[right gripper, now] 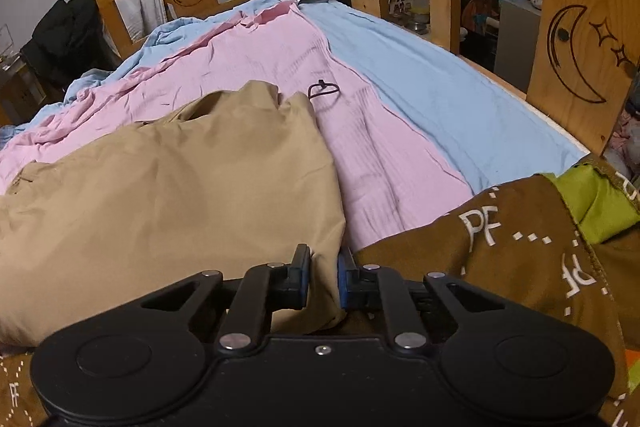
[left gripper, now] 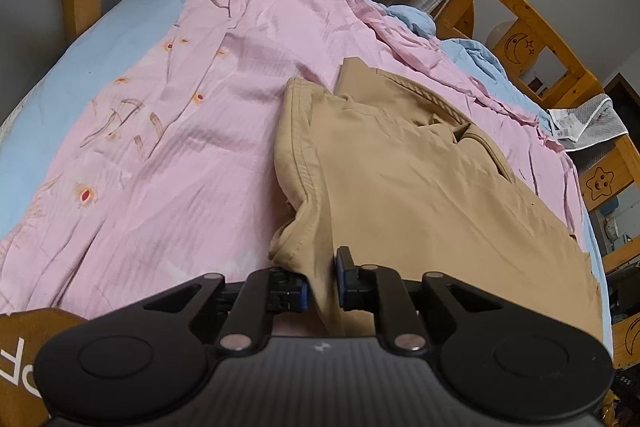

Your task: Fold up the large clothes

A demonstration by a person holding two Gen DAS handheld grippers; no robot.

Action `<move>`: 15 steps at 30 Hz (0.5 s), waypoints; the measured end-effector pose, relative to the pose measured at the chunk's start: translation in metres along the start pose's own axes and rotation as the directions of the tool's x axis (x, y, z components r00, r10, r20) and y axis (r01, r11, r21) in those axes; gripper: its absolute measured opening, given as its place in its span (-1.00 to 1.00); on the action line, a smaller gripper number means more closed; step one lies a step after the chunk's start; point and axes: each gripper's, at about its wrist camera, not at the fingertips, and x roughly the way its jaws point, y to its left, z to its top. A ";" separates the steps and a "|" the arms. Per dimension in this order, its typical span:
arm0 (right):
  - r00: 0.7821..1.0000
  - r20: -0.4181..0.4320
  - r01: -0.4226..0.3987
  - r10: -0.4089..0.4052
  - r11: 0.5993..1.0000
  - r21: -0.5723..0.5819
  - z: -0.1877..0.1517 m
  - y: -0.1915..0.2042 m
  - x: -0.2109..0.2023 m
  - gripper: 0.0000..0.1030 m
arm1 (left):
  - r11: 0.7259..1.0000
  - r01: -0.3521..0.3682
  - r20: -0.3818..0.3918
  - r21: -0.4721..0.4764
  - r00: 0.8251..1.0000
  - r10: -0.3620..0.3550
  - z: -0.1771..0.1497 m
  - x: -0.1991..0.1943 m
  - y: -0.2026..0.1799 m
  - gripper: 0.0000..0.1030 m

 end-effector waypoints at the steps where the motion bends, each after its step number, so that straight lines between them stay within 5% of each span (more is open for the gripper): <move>1: 1.000 0.011 0.019 -0.019 1.000 -0.022 0.004 0.002 -0.005 -0.64 | 1.000 0.004 0.001 -0.003 1.000 -0.004 0.000 0.000 0.001 -0.72; 3: 0.993 0.107 0.061 -0.045 0.987 -0.146 0.017 0.017 -0.024 -0.53 | 1.000 0.016 -0.001 -0.010 1.000 -0.016 -0.001 -0.002 0.003 -0.68; 7: 0.948 0.311 0.081 0.064 0.897 -0.434 0.042 0.065 -0.047 0.07 | 0.998 0.057 0.006 -0.034 0.998 -0.057 -0.002 -0.003 0.006 -0.13; 10: 0.938 0.290 -0.023 0.190 0.869 -0.494 0.050 0.108 -0.024 0.30 | 0.996 0.082 0.026 -0.046 0.996 -0.081 -0.008 -0.002 0.003 0.22; 15: 0.919 0.250 -0.111 0.305 0.808 -0.578 0.037 0.187 0.040 0.30 | 0.994 0.087 0.075 -0.063 0.994 -0.082 -0.021 -0.004 -0.008 0.63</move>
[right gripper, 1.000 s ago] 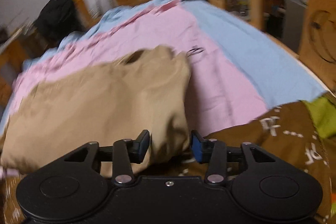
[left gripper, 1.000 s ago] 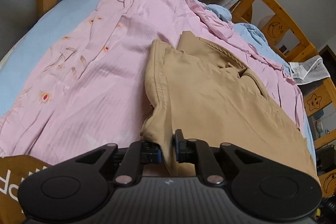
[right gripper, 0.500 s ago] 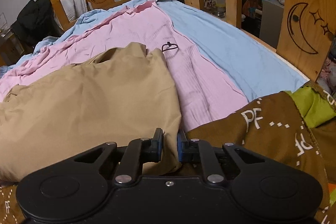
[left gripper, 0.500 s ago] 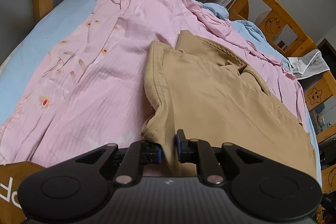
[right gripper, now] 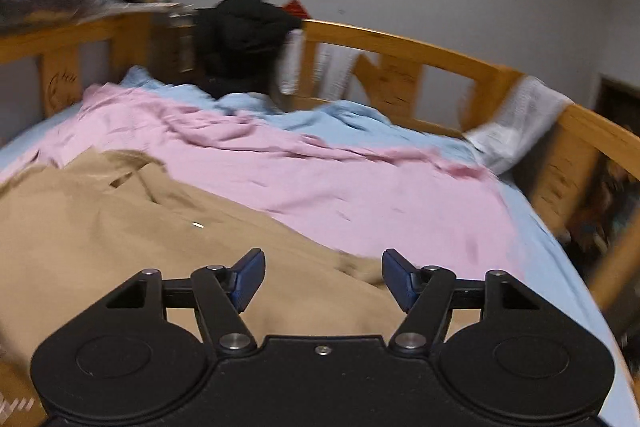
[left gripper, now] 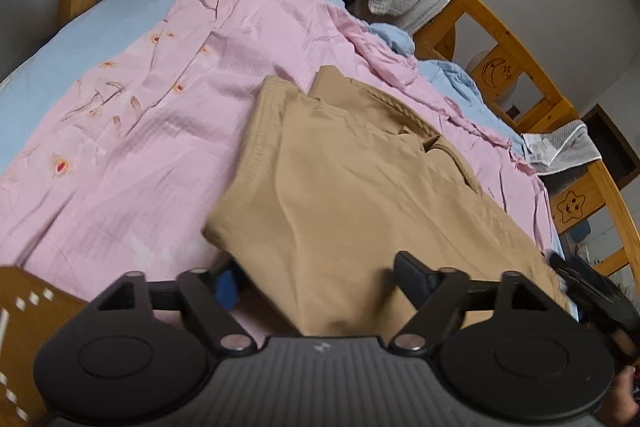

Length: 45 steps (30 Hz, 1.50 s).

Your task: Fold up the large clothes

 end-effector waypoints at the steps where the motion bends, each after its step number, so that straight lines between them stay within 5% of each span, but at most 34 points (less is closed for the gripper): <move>1: 1.000 0.004 -0.004 0.004 1.000 -0.019 -0.001 0.013 0.016 0.30 | 1.000 -0.005 0.006 -0.006 1.000 0.005 -0.002 0.001 -0.002 0.63; 5: 0.999 -0.045 -0.009 0.007 0.999 -0.048 -0.002 0.045 0.054 0.30 | 0.998 -0.025 0.017 -0.056 1.000 0.026 -0.008 0.008 -0.005 0.63; 13: 0.996 0.000 0.091 -0.092 0.982 -0.165 -0.028 0.081 0.074 0.31 | 0.999 -0.028 0.039 -0.029 0.999 0.029 -0.006 0.015 -0.009 0.66; 17: 0.998 -0.033 0.054 -0.056 0.995 -0.082 -0.018 0.066 0.061 0.33 | 0.999 -0.030 0.044 -0.043 0.999 0.032 -0.007 0.014 -0.007 0.66; 19: 0.998 -0.048 0.034 -0.035 0.999 -0.025 -0.015 0.059 0.038 0.50 | 0.999 -0.023 0.047 -0.047 0.999 0.026 -0.008 0.012 -0.006 0.66; 24: 1.000 -0.025 0.008 -0.008 1.000 0.010 -0.043 0.068 -0.016 0.61 | 0.998 -0.039 0.060 -0.058 0.997 0.042 -0.008 0.010 -0.003 0.66; 29: 0.998 -0.048 0.034 -0.032 0.998 0.053 -0.077 0.080 -0.008 0.63 | 0.996 -0.061 0.067 -0.059 0.996 0.065 -0.008 0.011 -0.007 0.66; 36: 0.997 -0.075 0.029 -0.024 0.997 0.069 -0.075 0.080 -0.004 0.65 | 0.996 -0.071 0.062 -0.046 0.995 0.074 -0.008 0.010 -0.008 0.66; 42: 0.997 -0.080 0.027 -0.020 0.996 0.084 -0.075 0.078 -0.004 0.68 | 0.997 -0.066 0.053 -0.036 0.996 0.068 -0.007 0.010 -0.007 0.57; 45: 0.997 -0.082 0.023 -0.015 0.996 0.090 -0.075 0.076 -0.003 0.70 | 0.997 -0.067 0.067 -0.031 0.995 0.069 -0.007 0.008 -0.008 0.22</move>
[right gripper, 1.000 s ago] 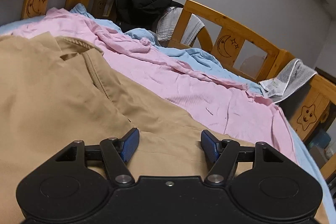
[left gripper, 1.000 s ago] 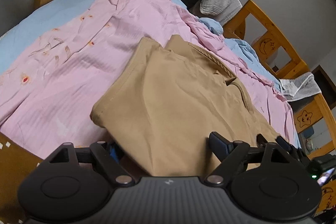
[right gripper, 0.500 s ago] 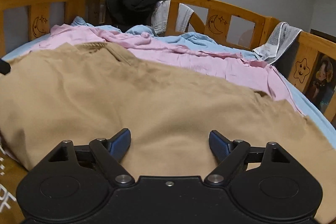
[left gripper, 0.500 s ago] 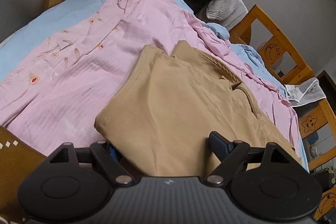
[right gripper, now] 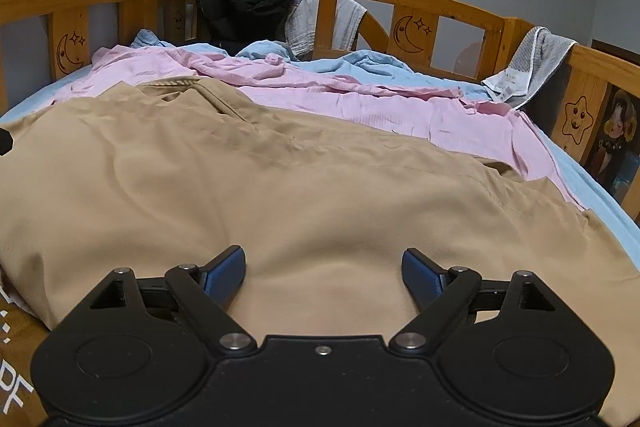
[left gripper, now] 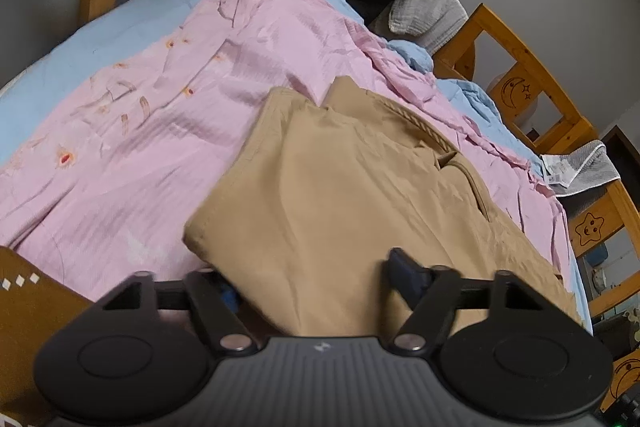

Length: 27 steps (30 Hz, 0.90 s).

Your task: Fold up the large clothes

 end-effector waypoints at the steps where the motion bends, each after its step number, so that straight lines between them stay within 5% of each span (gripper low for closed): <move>1: 1.000 0.000 -0.001 0.001 1.000 0.002 0.000 0.000 0.000 0.71 | 1.000 -0.005 0.005 0.005 1.000 0.005 0.000 -0.001 -0.001 0.02; 4: 1.000 -0.001 -0.002 0.002 1.000 0.006 0.000 -0.002 0.001 0.72 | 1.000 -0.014 0.028 0.010 0.999 0.014 0.001 -0.006 -0.002 -0.61; 7: 1.000 -0.005 -0.004 0.005 1.000 0.010 0.001 -0.002 0.001 0.72 | 1.000 -0.004 0.052 0.025 0.999 0.003 0.004 -0.013 -0.006 -0.97; 13: 1.000 -0.014 -0.010 0.011 1.000 0.023 0.001 -0.005 0.002 0.73 | 0.974 0.136 0.105 0.180 0.982 -0.157 0.015 -0.045 -0.047 -1.00; 19: 0.999 -0.042 -0.021 0.023 0.999 0.048 0.005 -0.010 0.004 0.79 | 0.869 0.239 0.081 0.433 0.950 -0.301 0.014 -0.068 -0.119 -1.00; 27: 0.989 -0.037 -0.134 0.145 0.968 0.212 0.017 -0.051 -0.012 0.63 | 0.757 0.311 -0.040 0.575 0.934 -0.354 0.000 -0.061 -0.182 -1.00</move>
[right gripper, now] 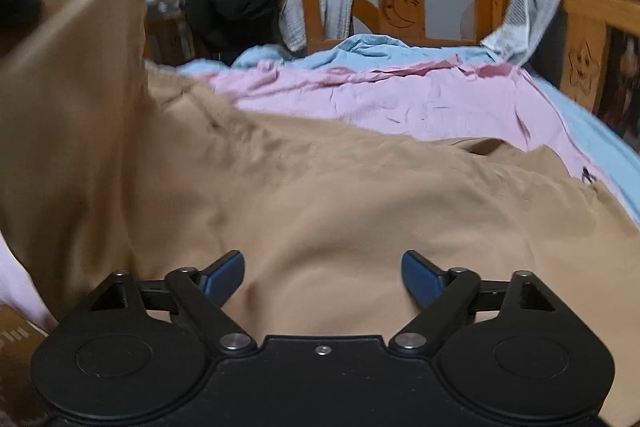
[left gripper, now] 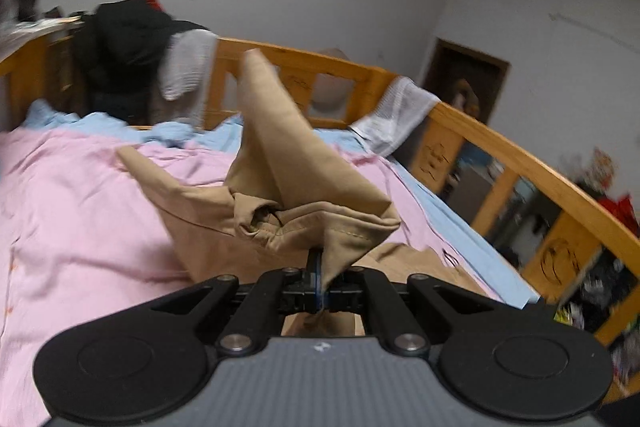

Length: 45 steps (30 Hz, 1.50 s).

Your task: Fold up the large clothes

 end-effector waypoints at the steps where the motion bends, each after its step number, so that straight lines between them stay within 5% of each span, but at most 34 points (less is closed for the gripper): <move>1: 1.000 0.009 -0.026 0.026 0.999 0.043 0.005 -0.012 -0.006 0.60 | 1.000 0.009 -0.017 0.022 1.000 -0.008 0.001 0.006 -0.008 -1.00; 5: 0.979 0.051 -0.204 0.197 0.948 0.245 0.032 -0.071 -0.033 0.60 | 0.992 0.032 -0.091 0.120 0.996 -0.022 0.000 0.033 -0.038 -1.00; 11: 0.896 0.082 -0.406 0.437 0.729 0.551 0.068 -0.153 -0.044 0.85 | 0.961 0.067 -0.214 0.267 0.977 -0.008 -0.010 0.073 -0.088 -1.00; 13: 0.874 0.088 -0.428 0.478 0.670 0.606 0.074 -0.167 -0.043 0.93 | 0.940 0.098 -0.256 0.328 0.967 -0.011 -0.017 0.085 -0.107 -1.00; 17: 0.864 0.033 -0.382 0.502 0.612 0.692 0.082 -0.186 -0.029 0.91 | 0.876 0.179 -0.344 0.448 0.939 -0.016 -0.035 0.099 -0.145 -1.00; 20: 0.906 -0.067 -0.276 0.417 0.704 0.655 0.088 -0.193 -0.025 0.53 | 0.805 0.244 -0.397 0.540 0.918 -0.012 -0.050 0.105 -0.175 -1.00; 22: 0.921 -0.124 -0.232 0.369 0.777 0.585 0.092 -0.195 -0.025 -0.04 | 0.761 0.281 -0.425 0.584 0.905 -0.008 -0.059 0.111 -0.192 -1.00; 25: 0.926 -0.158 -0.220 0.342 0.832 0.510 0.095 -0.198 -0.030 -0.54 | 0.724 0.338 -0.462 0.601 0.887 -0.031 -0.069 0.123 -0.216 -1.00; 26: 0.929 -0.155 -0.228 0.335 0.852 0.471 0.097 -0.199 -0.033 -0.58 | 0.721 0.354 -0.471 0.596 0.881 -0.043 -0.072 0.127 -0.223 -1.00; 31: 0.949 -0.142 -0.237 0.281 0.935 0.265 0.098 -0.206 -0.044 -0.67 | 0.714 0.407 -0.485 0.569 0.868 -0.108 -0.092 0.143 -0.244 -1.00; 37: 0.964 -0.163 -0.176 0.212 0.962 0.208 0.065 -0.227 -0.033 -0.67 | 0.769 0.428 -0.526 0.476 0.839 -0.142 -0.108 0.171 -0.237 -1.00; 41: 0.963 -0.152 -0.156 0.220 0.923 0.351 0.052 -0.251 -0.028 -0.42 | 0.802 0.437 -0.573 0.408 0.806 -0.148 -0.115 0.188 -0.232 -0.99; 45: 0.956 -0.044 -0.219 0.291 0.803 0.554 0.047 -0.279 -0.039 0.12 | 0.812 0.448 -0.584 0.373 0.794 -0.169 -0.116 0.192 -0.227 -0.97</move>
